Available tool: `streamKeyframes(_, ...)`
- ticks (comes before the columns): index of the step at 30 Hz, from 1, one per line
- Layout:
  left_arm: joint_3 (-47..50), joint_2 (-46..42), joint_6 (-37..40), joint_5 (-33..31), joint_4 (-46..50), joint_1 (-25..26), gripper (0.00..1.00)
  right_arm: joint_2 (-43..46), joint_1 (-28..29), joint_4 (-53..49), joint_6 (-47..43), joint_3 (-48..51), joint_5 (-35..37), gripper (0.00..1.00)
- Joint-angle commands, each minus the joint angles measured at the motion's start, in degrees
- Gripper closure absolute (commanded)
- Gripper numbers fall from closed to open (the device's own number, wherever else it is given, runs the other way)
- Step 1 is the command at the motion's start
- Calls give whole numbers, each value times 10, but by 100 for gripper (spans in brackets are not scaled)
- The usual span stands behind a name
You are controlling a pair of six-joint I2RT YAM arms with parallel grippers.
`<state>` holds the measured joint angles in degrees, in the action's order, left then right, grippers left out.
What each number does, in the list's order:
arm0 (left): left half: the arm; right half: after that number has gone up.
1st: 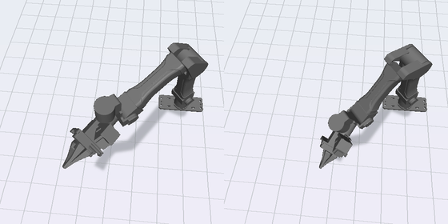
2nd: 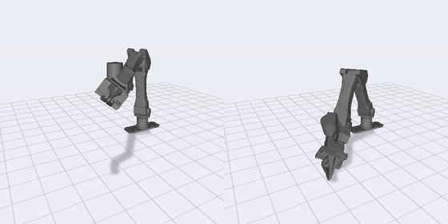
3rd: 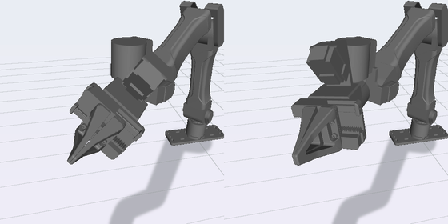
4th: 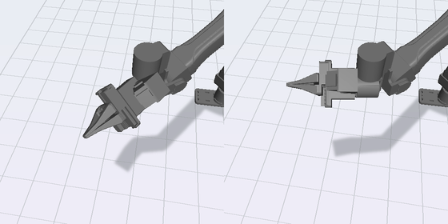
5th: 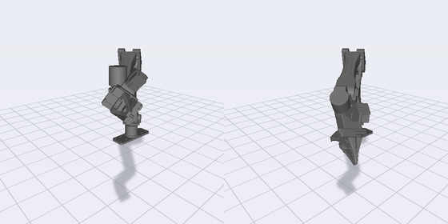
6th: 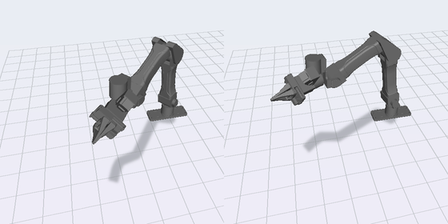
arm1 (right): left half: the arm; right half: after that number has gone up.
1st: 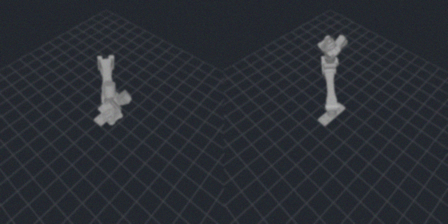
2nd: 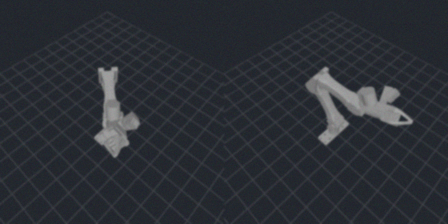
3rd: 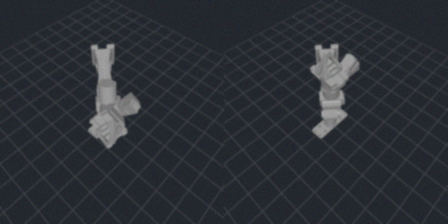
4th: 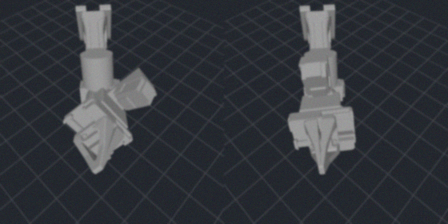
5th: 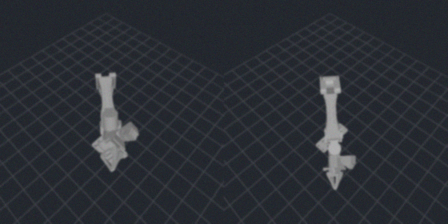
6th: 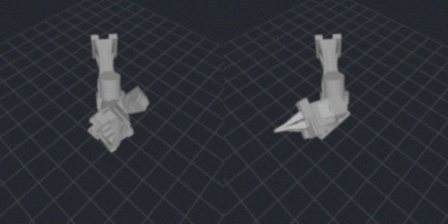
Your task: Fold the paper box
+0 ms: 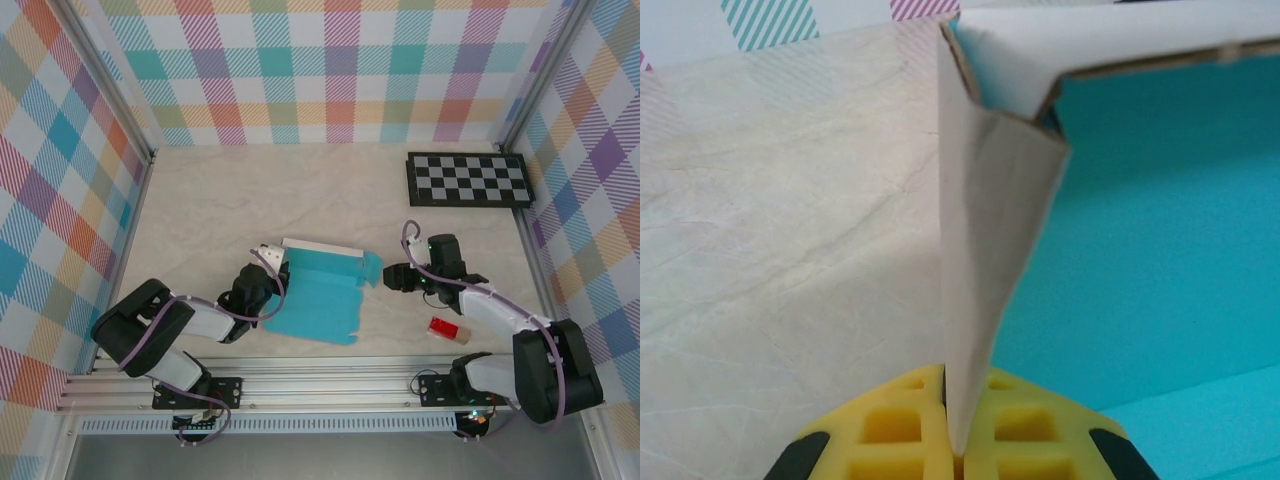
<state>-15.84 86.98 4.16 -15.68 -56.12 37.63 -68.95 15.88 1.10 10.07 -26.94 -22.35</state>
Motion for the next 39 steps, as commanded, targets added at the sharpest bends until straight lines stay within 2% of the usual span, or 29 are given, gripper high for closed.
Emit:
streamKeyframes(1, -4, 22, 7, 2, -24, 4, 100, -15, 5, 36, -9, -15, -39, 60)
streamKeyframes(8, -23, 59, -10, -11, -23, 3, 100, -35, 50, 26, -68, -46, -84, 61)
streamKeyframes(19, -31, 62, 0, 44, -19, 4, 100, -52, 87, 32, -120, -74, -95, 60)
streamKeyframes(27, -36, 46, -23, 57, -13, 9, 100, -75, 133, 4, -140, -120, 1, 60)
streamKeyframes(33, -40, 46, -24, 60, -7, 13, 100, -79, 137, 25, -127, -116, 65, 62)
streamKeyframes(39, -40, 37, -15, 65, 1, 28, 100, -98, 136, 68, -86, -108, 85, 58)
